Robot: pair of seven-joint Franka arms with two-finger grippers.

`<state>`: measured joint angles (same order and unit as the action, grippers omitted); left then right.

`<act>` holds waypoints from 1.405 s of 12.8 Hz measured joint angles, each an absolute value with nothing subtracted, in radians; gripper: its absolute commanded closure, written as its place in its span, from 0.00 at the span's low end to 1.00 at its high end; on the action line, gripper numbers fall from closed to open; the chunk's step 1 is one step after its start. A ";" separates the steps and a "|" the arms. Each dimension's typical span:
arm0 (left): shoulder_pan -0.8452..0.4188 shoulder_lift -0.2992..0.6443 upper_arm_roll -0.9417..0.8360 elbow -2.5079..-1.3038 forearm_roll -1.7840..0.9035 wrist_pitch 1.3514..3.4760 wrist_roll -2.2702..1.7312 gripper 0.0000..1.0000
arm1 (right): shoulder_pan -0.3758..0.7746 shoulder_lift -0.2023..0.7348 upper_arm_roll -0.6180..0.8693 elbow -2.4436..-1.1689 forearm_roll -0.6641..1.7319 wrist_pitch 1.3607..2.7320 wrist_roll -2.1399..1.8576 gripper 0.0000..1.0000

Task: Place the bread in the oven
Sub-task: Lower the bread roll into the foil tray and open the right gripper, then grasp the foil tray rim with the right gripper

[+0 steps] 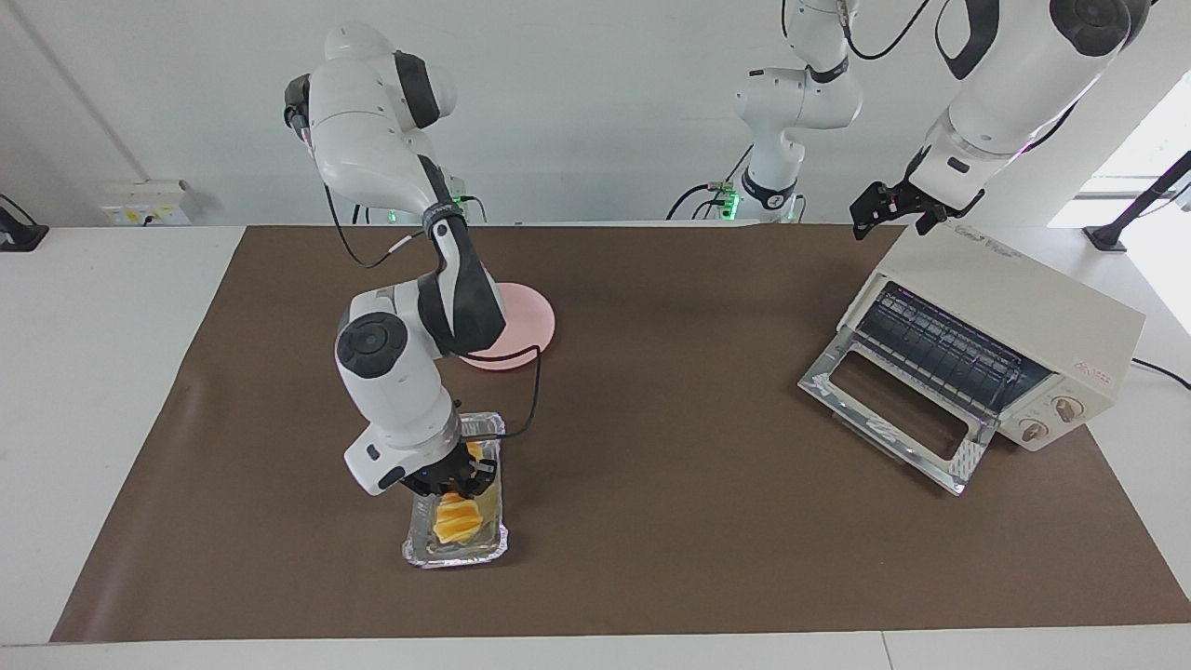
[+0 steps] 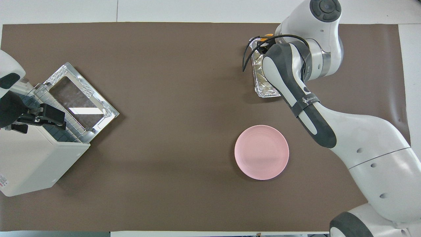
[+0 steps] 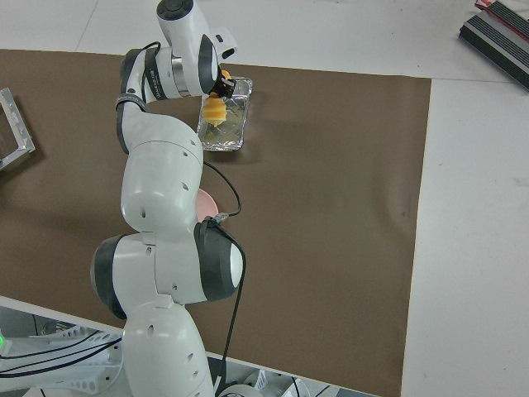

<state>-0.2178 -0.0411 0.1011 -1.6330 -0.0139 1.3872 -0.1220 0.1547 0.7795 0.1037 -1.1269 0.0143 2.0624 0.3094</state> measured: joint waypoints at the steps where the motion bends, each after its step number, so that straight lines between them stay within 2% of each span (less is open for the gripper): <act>1: -0.218 -0.041 0.101 -1.633 -0.014 1.387 -0.122 0.00 | 0.156 0.781 0.105 -1.130 0.019 2.081 0.309 1.00; 10: -0.218 -0.041 0.101 -1.633 -0.014 1.387 -0.122 0.00 | 0.155 0.776 0.105 -1.228 0.019 2.127 0.257 1.00; 11: -0.218 -0.041 0.101 -1.633 -0.014 1.387 -0.122 0.00 | 0.154 0.770 0.104 -1.249 0.019 2.146 0.247 0.53; 12: -0.218 -0.041 0.101 -1.633 -0.014 1.387 -0.122 0.00 | 0.152 0.765 0.103 -1.264 0.019 2.160 0.241 0.01; 18: -0.218 -0.041 0.101 -1.633 -0.014 1.387 -0.122 0.00 | 0.149 0.738 0.097 -1.282 0.020 2.151 0.239 0.00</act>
